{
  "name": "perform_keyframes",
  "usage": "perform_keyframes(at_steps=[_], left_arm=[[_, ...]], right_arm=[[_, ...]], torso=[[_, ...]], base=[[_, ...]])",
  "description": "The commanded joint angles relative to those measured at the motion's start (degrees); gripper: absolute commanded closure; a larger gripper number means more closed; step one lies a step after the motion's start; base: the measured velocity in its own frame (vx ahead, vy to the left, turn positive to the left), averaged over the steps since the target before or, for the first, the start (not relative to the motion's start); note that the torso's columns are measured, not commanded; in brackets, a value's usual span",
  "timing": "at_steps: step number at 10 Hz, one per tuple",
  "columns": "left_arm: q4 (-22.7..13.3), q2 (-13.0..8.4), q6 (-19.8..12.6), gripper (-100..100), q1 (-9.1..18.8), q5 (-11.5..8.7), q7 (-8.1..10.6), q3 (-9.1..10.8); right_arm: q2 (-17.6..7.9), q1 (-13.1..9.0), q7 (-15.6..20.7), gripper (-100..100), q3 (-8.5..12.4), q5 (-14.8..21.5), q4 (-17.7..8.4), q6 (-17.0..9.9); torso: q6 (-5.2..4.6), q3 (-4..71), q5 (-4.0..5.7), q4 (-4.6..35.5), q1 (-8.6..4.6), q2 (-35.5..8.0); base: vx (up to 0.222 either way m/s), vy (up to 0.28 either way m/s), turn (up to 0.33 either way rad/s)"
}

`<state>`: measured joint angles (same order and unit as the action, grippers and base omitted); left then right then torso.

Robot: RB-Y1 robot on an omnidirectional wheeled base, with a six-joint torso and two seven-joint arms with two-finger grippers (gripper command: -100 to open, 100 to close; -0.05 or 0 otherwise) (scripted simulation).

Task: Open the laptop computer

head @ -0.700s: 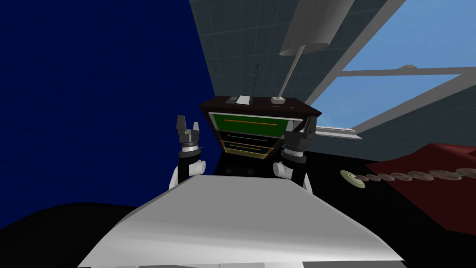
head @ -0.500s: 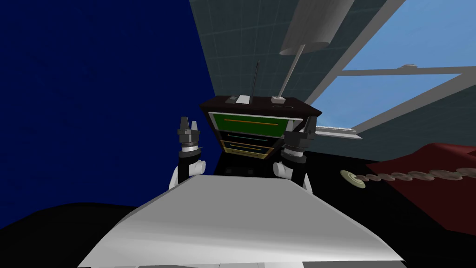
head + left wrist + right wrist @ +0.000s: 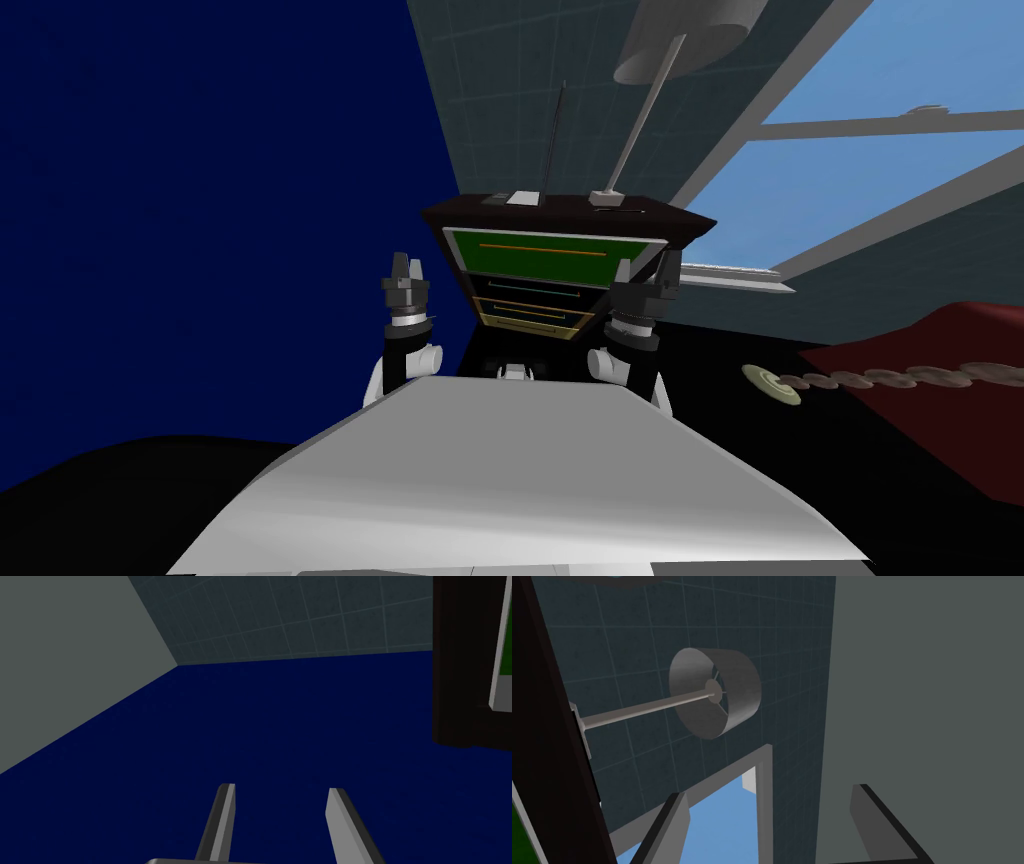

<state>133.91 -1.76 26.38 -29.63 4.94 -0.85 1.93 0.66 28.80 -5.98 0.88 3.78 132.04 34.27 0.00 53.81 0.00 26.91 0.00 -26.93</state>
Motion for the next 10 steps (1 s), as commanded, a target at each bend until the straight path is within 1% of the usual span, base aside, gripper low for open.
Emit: perform_keyframes(at_steps=[1,2,3,4,5,6,7,8,9,10], left_arm=[[0.0,0.0,0.0,0,0.0,0.0,0.00,0.00],[0.0,0.0,0.0,0,0.0,0.0,0.00,0.00],[-0.5,-2.6,-1.7,-100,2.1,-0.1,-0.42,0.13],[-0.9,-3.8,-2.8,-100,3.6,-0.2,-0.69,0.22],[-1.2,-4.9,-4.2,-100,5.3,-0.3,-1.03,0.32],[-1.7,-6.0,-5.9,-100,7.1,-0.4,-1.43,0.45],[-1.7,-6.0,-5.9,-100,7.3,-0.4,-1.43,0.45],[-2.2,-7.0,-7.7,-100,9.7,-0.6,-1.89,0.59],[-2.7,-8.1,-9.3,-100,11.4,-0.8,-2.39,0.75],[-2.7,-8.1,-9.8,-100,12.2,-0.8,-2.39,0.75]], right_arm=[[0.0,0.0,0.0,0,0.0,0.0,0.0,0.0],[0.0,0.0,0.0,0,0.0,0.0,0.0,0.0],[0.0,0.0,0.0,0,0.0,0.0,0.0,0.0],[0.0,0.0,0.0,0,0.0,0.0,0.0,0.0],[0.0,0.0,0.0,0,0.0,0.0,0.0,0.0],[0.0,0.0,0.0,0,0.0,0.0,0.0,0.0],[0.0,0.0,0.0,0,0.0,0.0,0.0,0.0],[0.0,0.0,0.0,0,0.0,0.0,0.0,0.0],[0.0,0.0,0.0,0,0.0,0.0,0.0,0.0],[0.0,0.0,0.0,0,0.0,0.0,0.0,0.0]], torso=[[0.00,8.5,0.00,4.2,0.00,-4.2],[0.00,16.9,0.00,8.5,0.00,-8.5],[0.00,25.4,0.00,12.7,0.00,-12.7],[-0.01,29.3,0.01,14.6,-0.04,-14.6],[0.00,30.5,0.02,15.1,-0.07,-15.1],[0.00,30.7,0.02,15.3,-0.09,-15.3],[0.00,30.8,0.02,15.3,-0.06,-15.3],[0.00,30.7,-0.01,15.4,0.03,-15.4],[0.00,30.7,-0.02,15.4,0.05,-15.4],[0.00,30.8,0.00,15.4,-0.02,-15.4]], base=[[0.000,0.000,0.000],[0.000,0.000,0.000],[0.010,-0.018,0.001],[0.016,-0.036,-0.001],[0.015,-0.051,0.001],[0.015,-0.057,0.001],[0.011,-0.038,0.001],[0.010,-0.037,0.001],[0.016,-0.054,0.000],[0.015,-0.039,0.002]])
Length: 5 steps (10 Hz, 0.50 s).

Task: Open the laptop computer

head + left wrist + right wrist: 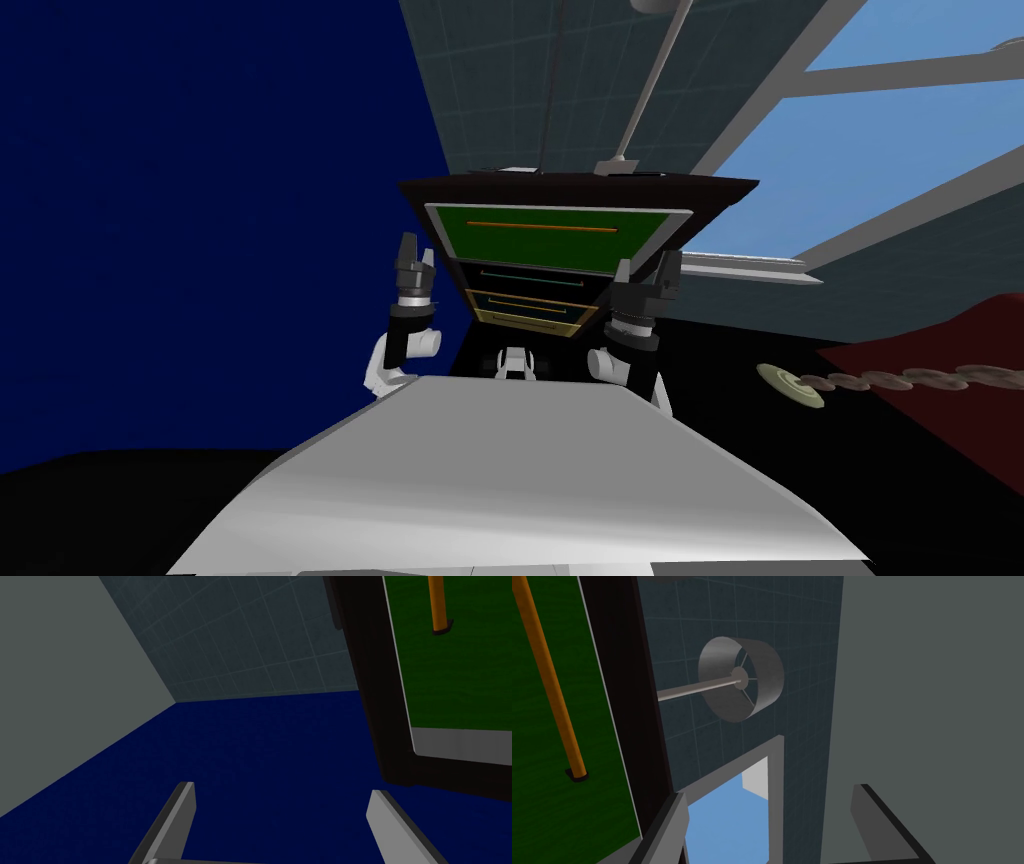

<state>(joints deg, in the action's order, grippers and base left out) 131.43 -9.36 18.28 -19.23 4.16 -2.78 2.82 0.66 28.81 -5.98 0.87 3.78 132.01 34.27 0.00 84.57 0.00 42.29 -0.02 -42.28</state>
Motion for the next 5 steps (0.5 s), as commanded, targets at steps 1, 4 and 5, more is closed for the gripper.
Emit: perform_keyframes(at_steps=[1,4,5], left_arm=[[-0.7,-1.5,-3.9,-100,4.1,-0.2,-1.01,0.04],[-1.8,-3.5,-8.3,-100,9.6,-0.6,-2.25,0.42],[-1.8,-3.5,-8.9,-100,10.9,-0.6,-2.25,0.42]], right_arm=[[0.0,0.0,0.0,0,0.0,0.0,0.0,0.0],[0.0,0.0,0.0,0,0.0,0.0,0.0,0.0],[0.0,0.0,0.0,0,0.0,0.0,0.0,0.0]], torso=[[0.00,0.0,0.00,0.0,0.03,0.0],[0.00,0.0,0.01,0.0,-0.01,0.0],[0.00,0.0,0.00,0.0,0.00,0.0]], base=[[0.016,-0.037,0.001],[0.017,-0.059,0.001],[0.007,-0.041,0.001]])
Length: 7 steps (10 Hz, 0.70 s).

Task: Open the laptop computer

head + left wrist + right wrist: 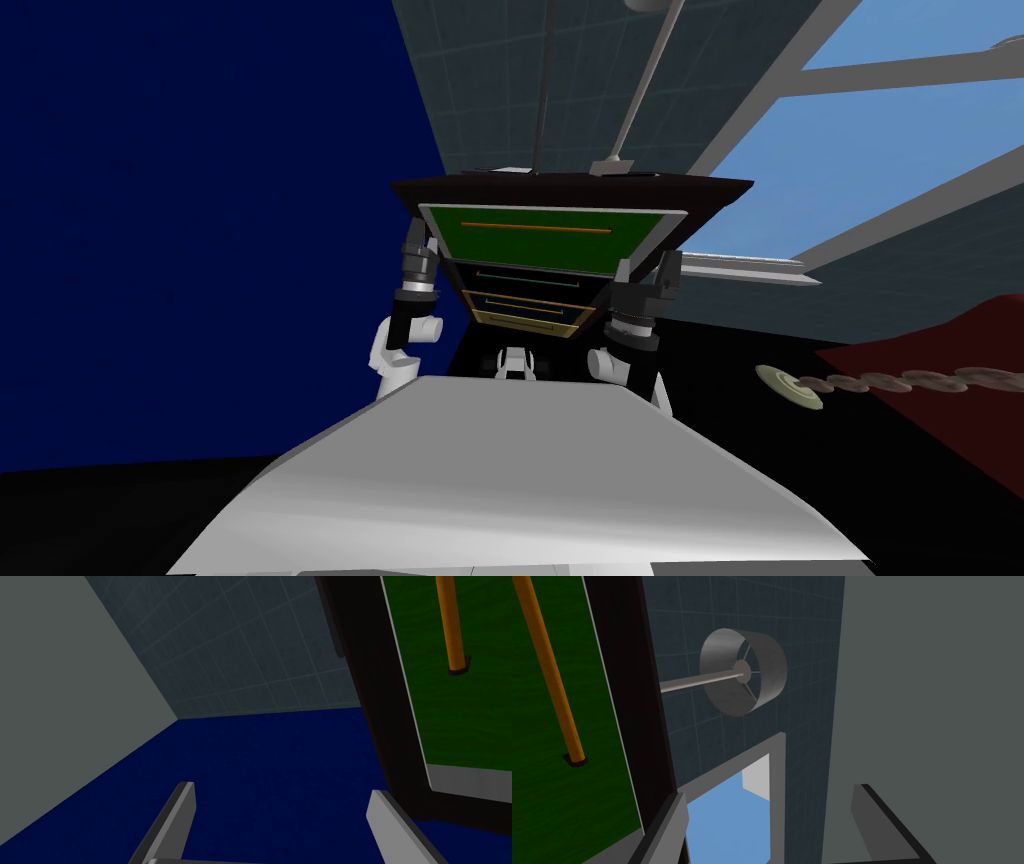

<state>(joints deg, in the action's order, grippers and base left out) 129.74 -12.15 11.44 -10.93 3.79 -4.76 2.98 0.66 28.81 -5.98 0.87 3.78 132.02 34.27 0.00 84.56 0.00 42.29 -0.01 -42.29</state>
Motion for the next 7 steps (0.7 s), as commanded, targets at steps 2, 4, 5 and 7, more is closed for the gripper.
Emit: perform_keyframes(at_steps=[2,4,5,7], left_arm=[[-0.8,-1.7,-4.8,-100,5.9,-0.5,-0.95,0.47],[-1.4,-2.8,-7.6,-100,9.4,-0.7,-1.69,0.68],[-2.1,-3.9,-9.6,-100,11.3,-1.0,-2.48,0.89],[-2.8,-5.0,-12.9,-100,14.6,-1.3,-3.33,1.09]], right_arm=[[0.0,0.0,0.0,0,0.0,0.0,0.0,0.0],[0.0,0.0,0.0,0,0.0,0.0,0.0,0.0],[0.0,0.0,0.0,0,0.0,0.0,0.0,0.0],[0.0,0.0,0.0,0,0.0,0.0,0.0,0.0]], torso=[[0.00,0.0,-0.02,0.0,0.05,0.0],[0.00,0.0,0.01,0.0,-0.03,0.0],[0.00,0.0,0.00,0.0,0.00,0.0],[0.00,0.0,-0.01,0.0,0.04,0.0]], base=[[0.007,-0.041,0.001],[0.011,-0.051,0.001],[0.020,-0.047,-0.001],[0.014,-0.049,0.000]])
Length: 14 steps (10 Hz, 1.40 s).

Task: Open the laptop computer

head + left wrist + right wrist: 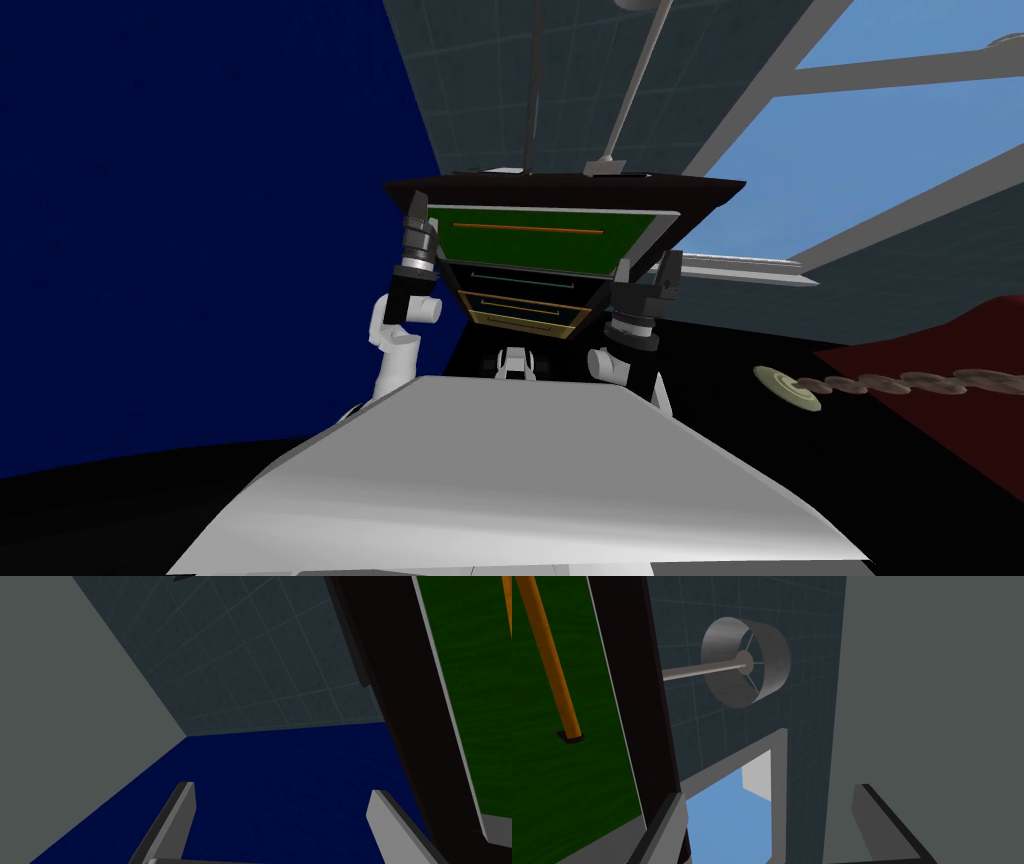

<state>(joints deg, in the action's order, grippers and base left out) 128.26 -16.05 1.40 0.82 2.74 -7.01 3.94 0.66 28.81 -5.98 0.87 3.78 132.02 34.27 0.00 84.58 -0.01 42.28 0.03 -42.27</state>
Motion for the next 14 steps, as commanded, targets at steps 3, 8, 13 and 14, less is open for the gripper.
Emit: perform_keyframes(at_steps=[3,8,13,14], left_arm=[[-2.1,-2.2,-6.3,-100,7.2,-0.6,-1.99,0.32],[-4.0,-4.3,-13.5,-100,16.3,-1.3,-4.07,0.69],[-6.2,-6.4,-20.5,-100,24.3,-2.1,-6.49,1.00],[-7.5,-7.4,-22.4,-100,26.0,-2.5,-7.83,1.12]], right_arm=[[0.0,0.0,0.0,0,0.0,0.0,0.0,0.0],[0.0,0.0,0.0,0,0.0,0.0,0.0,0.0],[0.0,0.0,0.0,0,0.0,0.0,0.0,0.0],[0.0,0.0,0.0,0,0.0,0.0,0.0,0.0]], torso=[[0.00,0.0,-0.02,0.0,0.06,0.0],[0.00,0.0,0.02,0.0,-0.06,0.0],[0.00,0.0,-0.01,0.0,0.00,0.0],[0.00,0.0,0.02,0.0,-0.06,0.0]], base=[[0.009,-0.034,-0.001],[0.016,-0.055,-0.001],[0.014,-0.042,-0.003],[0.027,-0.059,-0.008]])
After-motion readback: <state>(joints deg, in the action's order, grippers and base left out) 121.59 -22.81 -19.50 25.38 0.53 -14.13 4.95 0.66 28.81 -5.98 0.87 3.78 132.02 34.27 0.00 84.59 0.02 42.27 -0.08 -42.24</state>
